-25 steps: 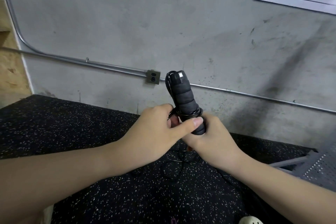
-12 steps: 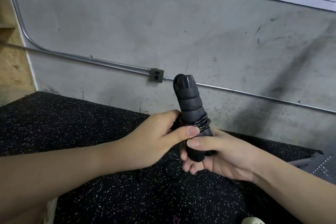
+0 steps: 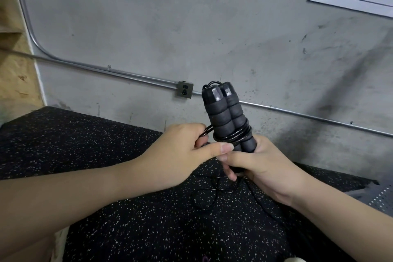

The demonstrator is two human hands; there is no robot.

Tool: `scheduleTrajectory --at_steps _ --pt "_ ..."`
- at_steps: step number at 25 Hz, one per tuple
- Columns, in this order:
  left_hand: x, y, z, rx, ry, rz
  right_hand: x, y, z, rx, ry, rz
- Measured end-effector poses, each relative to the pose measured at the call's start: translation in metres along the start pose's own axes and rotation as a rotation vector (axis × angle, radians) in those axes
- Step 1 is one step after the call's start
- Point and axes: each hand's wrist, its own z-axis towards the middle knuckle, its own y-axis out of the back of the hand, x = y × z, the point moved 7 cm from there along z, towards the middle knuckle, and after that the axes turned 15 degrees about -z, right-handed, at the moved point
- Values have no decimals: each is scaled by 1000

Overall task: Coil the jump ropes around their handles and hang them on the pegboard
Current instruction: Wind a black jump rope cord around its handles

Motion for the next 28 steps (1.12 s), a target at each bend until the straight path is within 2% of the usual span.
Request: scheduleTrajectory --at_steps 5,8,12,13,15,17,18,19,22,25,28 --pt "0 -9 3 75 31 101 -6 10 8 -152 -33 -110" --pt "-13 -7 11 25 37 93 6 13 13 -281 31 -191" --pt "-30 7 25 -48 24 -27 33 10 11 -475 128 -397" --pt "-33 12 26 -50 16 -15 41 10 10 -460 124 -455" --pt "-35 25 26 -41 12 31 50 5 10 -278 107 -386" --pt "-38 29 22 41 2 -54 50 -15 8 37 64 46" --pt "-38 29 21 88 -17 -106 52 -26 7 153 44 271" --pt "-40 30 20 111 -41 -135 52 -33 7 193 44 397" --pt "-31 35 20 35 -32 -111 41 -37 15 84 66 382" --pt "-5 38 14 -84 129 141 17 -27 24 -116 37 141" --pt "7 30 7 -104 140 166 -2 -22 30 -245 -18 -23"
